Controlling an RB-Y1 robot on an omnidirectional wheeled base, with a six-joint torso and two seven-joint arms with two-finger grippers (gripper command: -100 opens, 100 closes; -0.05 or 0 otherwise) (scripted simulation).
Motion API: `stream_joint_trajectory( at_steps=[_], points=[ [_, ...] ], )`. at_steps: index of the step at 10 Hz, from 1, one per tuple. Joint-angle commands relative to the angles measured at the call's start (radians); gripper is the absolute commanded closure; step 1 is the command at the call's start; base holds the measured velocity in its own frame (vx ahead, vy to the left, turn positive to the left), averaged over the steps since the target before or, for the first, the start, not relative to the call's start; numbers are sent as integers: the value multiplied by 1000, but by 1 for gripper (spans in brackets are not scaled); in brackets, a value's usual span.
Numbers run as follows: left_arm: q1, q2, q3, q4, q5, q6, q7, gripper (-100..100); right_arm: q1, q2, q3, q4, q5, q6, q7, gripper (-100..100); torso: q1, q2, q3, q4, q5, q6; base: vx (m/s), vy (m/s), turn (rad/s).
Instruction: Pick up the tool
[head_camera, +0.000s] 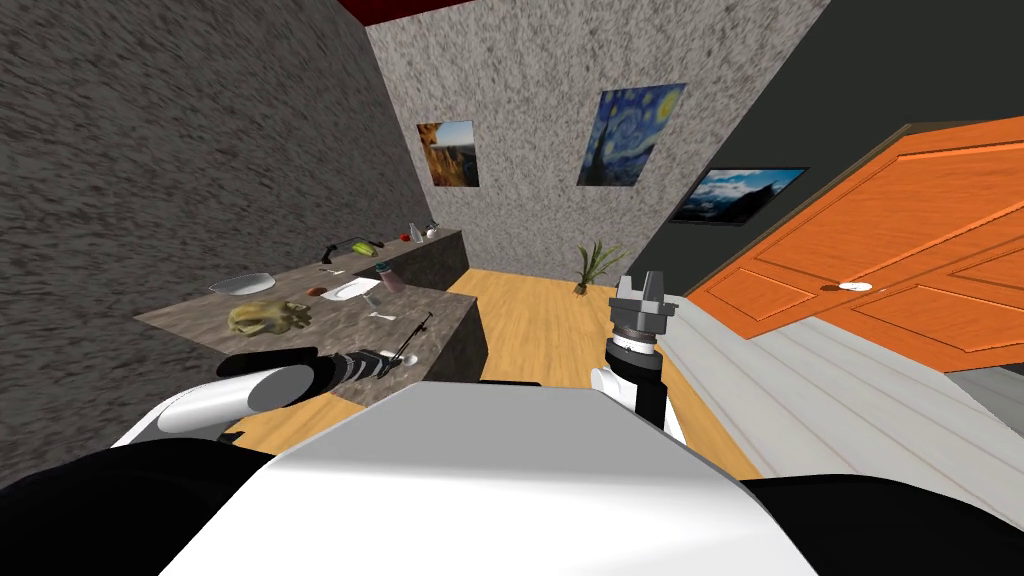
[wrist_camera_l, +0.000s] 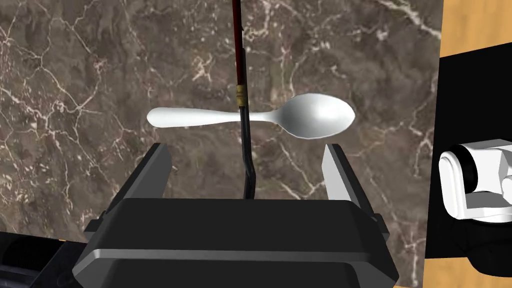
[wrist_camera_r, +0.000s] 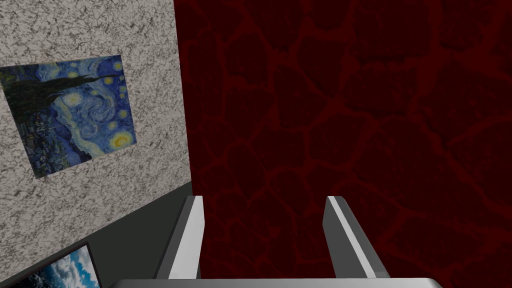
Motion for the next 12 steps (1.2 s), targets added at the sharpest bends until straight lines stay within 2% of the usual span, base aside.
stream_joint_trajectory(
  at_steps=[1, 4, 8, 9, 10, 11, 12],
  points=[
    [6, 6, 8, -5, 11, 31, 17, -100, 0, 0, 0, 0, 0, 0, 0, 0, 0, 0, 0, 0, 0, 0, 117, -4, -30],
    [47, 22, 43, -8, 68, 124, 70, -100, 0, 0, 0, 0, 0, 0, 0, 0, 2, -2, -1, -1, 0, 0, 165, 13, -86],
    [73, 31, 64, -7, 101, 188, 99, -100, 0, 0, 0, 0, 0, 0, 0, 0, 2, 2, 1, 0, 1, 0, 103, 23, -62],
    [66, 30, 57, -6, 92, 176, 94, -100, 0, 0, 0, 0, 0, 0, 0, 0, 2, 1, 1, 0, 1, 0, 52, 10, -6],
    [66, 30, 57, -6, 93, 180, 97, 0, 0, 0, 0, 0, 0, 0, 0, 0, 1, 4, 2, 1, 0, 0, 9, 2, 0],
    [55, 21, 43, 27, 78, 157, 76, -100, 0, 0, 0, 0, 0, 0, 0, 0, 1, 7, 4, 1, 0, 0, 3, -9, -20],
    [50, 17, 36, 43, 71, 146, 66, -100, 0, 0, 0, 0, 0, 0, 0, 0, 0, 8, 4, 2, 0, 0, 0, -19, -23]
  ],
)
